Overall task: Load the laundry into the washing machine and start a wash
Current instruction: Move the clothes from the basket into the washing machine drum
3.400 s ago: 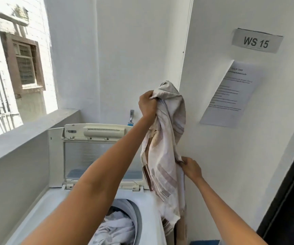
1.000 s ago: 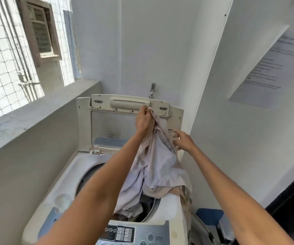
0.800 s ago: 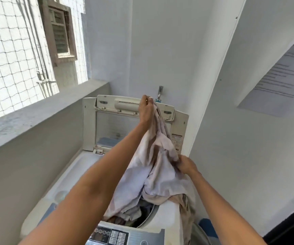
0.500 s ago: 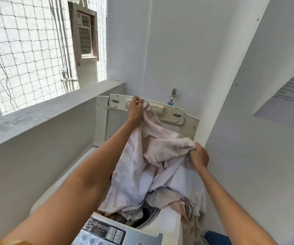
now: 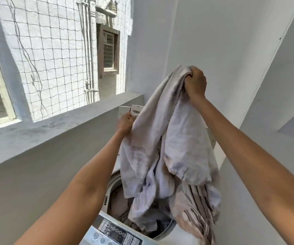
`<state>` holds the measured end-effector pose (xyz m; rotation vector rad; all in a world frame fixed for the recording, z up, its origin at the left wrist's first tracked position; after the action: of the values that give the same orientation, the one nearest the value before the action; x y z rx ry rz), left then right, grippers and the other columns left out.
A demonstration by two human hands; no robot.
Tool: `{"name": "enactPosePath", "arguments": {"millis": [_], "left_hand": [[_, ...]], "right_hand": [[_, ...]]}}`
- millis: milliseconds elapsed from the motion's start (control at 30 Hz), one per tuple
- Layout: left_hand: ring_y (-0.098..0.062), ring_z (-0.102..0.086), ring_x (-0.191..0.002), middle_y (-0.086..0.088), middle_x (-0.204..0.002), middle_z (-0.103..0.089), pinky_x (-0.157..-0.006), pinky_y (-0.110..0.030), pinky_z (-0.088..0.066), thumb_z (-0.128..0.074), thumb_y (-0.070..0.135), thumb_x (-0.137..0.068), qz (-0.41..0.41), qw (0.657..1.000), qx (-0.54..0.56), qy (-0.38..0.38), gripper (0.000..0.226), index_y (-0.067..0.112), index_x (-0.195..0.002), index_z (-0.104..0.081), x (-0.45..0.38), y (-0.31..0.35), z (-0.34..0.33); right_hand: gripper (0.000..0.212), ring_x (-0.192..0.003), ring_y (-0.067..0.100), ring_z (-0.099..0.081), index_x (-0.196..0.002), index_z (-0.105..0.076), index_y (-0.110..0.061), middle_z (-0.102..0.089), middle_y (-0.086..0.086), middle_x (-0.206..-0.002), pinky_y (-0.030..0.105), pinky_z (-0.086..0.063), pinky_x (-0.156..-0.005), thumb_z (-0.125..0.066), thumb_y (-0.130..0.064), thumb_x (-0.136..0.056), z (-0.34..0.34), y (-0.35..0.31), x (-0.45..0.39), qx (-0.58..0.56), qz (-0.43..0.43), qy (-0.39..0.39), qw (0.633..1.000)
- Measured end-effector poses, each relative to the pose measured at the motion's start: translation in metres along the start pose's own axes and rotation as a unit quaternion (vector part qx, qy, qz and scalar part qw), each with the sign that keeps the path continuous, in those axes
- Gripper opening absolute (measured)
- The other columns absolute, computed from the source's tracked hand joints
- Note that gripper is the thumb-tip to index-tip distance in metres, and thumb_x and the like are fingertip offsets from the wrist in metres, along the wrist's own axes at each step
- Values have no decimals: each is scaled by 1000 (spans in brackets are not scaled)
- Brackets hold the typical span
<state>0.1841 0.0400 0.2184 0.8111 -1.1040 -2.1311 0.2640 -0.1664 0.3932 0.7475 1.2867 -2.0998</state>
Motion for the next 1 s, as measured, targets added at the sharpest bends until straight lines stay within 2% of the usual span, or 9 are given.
{"name": "enactPosePath", "arguments": {"millis": [100, 200, 300, 400, 533, 667, 767, 867, 1000], "left_hand": [[-29, -64, -91, -17, -103, -67, -76, -26, -49, -54, 11, -89, 44, 997, 13, -66, 22, 3, -106, -66, 14, -18, 1], [-24, -57, -85, -16, -101, -64, -77, -29, -44, -44, -7, -87, 2, 983, 183, -20, 23, 2, -99, -62, 25, -10, -2], [-10, -52, -67, 1, -79, -58, -61, -20, -41, -51, 23, -97, -41, 955, 276, -98, 13, 13, -91, -57, 35, 16, -11], [-3, -50, -67, 6, -76, -56, -59, -18, -40, -64, 34, -88, -94, 959, 152, -220, 18, 17, -87, -59, 45, 29, -36], [-15, -47, -70, -7, -67, -51, -61, -30, -31, -62, 30, -90, -103, 985, 105, -86, 31, 8, -70, -57, 50, 26, -62], [-15, -49, -79, -13, -80, -58, -73, -30, -38, -45, 20, -99, -34, 962, 267, -44, 25, 7, -84, -60, 51, 37, -59], [-16, -45, -78, -9, -77, -49, -73, -30, -35, -40, 15, -101, -48, 950, 306, -42, 25, 6, -81, -53, 40, 51, -43], [-16, -46, -79, -11, -79, -51, -74, -30, -36, -40, 14, -101, -65, 950, 299, -55, 26, 6, -81, -55, 34, 53, -32], [-19, -50, -82, -17, -84, -56, -76, -32, -36, -39, 15, -100, -66, 973, 216, -45, 28, 2, -83, -57, 30, 28, -24]], "right_hand": [[17, -90, 38, -58, -70, -46, -12, -65, 23, -94, 34, -32, -66, -40, -2, -84, -25, 11, 21, 62, -4, -84, 995], [28, -93, 41, -59, -57, -34, -12, -62, 26, -90, 36, -40, -70, -42, -3, -82, -47, 33, 47, 109, -38, -151, 982], [24, -100, 41, -59, -61, -45, -13, -65, 26, -100, 35, -42, -73, -45, -5, -84, -61, 50, 66, 125, -84, -193, 970], [22, -111, 35, -58, -100, -67, -8, -65, 20, -116, 36, -45, -90, -51, -7, -86, -68, 60, 76, 95, -109, -228, 963], [29, -106, 31, -61, -111, -63, -4, -65, 17, -114, 35, -46, -89, -56, -3, -83, -52, 76, 89, 33, -88, -276, 957], [32, -104, 29, -63, -115, -63, -10, -65, 7, -114, 32, -50, -75, -60, -12, -83, -25, 124, 128, 136, -67, -374, 915], [14, -79, 26, -66, -89, -62, -12, -66, 8, -90, 25, -47, -54, -57, -25, -87, -19, 167, 171, 179, -157, -442, 865], [39, -75, 27, -65, -59, -47, -18, -65, 16, -78, 26, -39, -53, -57, -40, -90, -20, 195, 201, 218, -192, -395, 872], [37, -100, 37, -60, -91, -60, -9, -65, 21, -107, 37, -43, -72, -44, -42, -98, -11, 197, 198, 264, -173, -265, 911]]}}
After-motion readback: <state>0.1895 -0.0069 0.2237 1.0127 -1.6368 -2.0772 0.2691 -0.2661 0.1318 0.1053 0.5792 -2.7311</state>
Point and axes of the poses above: each hand's wrist, its own x-axis away from the middle knuckle, its own z-axis out of the back of the hand, y = z × x, the point moved 1 cm from there along -x, towards the middle knuckle
